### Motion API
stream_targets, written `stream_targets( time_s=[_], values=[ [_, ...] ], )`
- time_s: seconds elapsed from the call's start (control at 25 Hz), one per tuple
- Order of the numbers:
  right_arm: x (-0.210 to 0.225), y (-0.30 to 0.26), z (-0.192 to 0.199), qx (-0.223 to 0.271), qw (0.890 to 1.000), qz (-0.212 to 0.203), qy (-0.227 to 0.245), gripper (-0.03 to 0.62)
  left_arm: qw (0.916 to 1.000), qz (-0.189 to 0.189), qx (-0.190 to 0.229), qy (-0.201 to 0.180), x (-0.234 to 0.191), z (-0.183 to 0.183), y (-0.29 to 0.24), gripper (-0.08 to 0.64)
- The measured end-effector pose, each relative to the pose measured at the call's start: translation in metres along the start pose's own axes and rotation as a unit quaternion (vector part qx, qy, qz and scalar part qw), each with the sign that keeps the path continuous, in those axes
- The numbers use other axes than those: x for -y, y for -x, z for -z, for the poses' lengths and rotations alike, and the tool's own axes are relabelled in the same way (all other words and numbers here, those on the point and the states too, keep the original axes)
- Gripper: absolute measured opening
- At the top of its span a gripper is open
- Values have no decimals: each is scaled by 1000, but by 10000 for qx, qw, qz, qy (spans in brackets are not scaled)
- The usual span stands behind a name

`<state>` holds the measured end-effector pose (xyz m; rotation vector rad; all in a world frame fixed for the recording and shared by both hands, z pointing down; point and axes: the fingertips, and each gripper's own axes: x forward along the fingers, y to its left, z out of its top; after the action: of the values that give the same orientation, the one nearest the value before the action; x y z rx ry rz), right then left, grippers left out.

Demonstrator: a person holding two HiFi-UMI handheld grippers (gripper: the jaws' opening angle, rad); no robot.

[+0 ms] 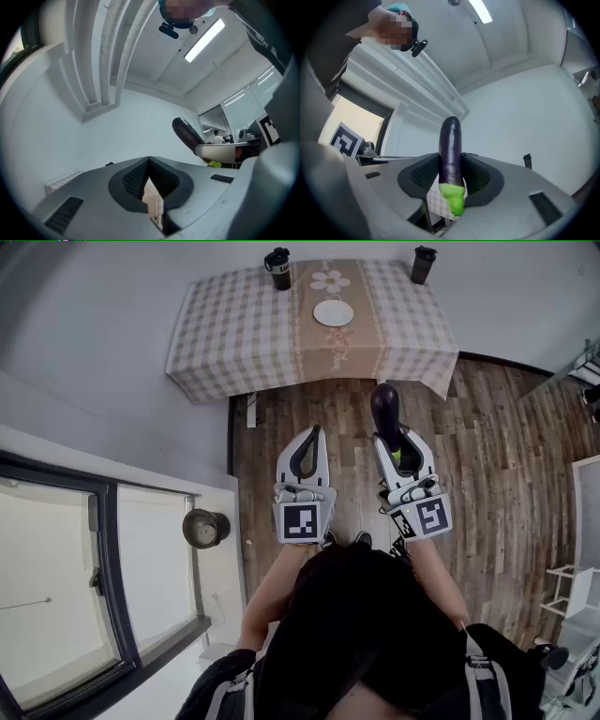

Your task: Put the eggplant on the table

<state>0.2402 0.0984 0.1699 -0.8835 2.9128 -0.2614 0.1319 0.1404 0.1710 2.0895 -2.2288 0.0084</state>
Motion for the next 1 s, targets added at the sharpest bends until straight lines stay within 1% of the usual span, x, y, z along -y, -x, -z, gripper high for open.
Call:
stream_targets(
  time_s=[0.2, 0.32, 0.48, 0.68, 0.76, 0.88, 1.0],
  values=[
    [-21, -14, 4, 35, 9998, -158, -152, 163, 9999, 129, 67, 47, -17, 3, 3, 2],
    [-25, -21, 8, 21, 9999, -81, -105, 163, 9997, 220, 27, 99, -24, 7, 3, 2],
    [-21, -30, 12, 5, 9999, 53, -132, 163, 9995, 266, 23, 142, -35, 10, -4, 2],
    [-5, -48, 21, 15, 9998, 134, -160, 163, 9995, 287, 27, 158, -45, 19, -23, 2],
    [6, -58, 26, 46, 9997, 158, -198, 163, 9995, 297, -1, 97, -48, 24, -36, 2],
    [28, -78, 37, 107, 9993, 197, -289, 163, 9993, 345, 15, -132, -51, 32, -61, 2],
    [59, -105, 47, 120, 9988, 258, -396, 163, 9990, 417, 2, -150, -54, 39, -97, 2]
  ],
)
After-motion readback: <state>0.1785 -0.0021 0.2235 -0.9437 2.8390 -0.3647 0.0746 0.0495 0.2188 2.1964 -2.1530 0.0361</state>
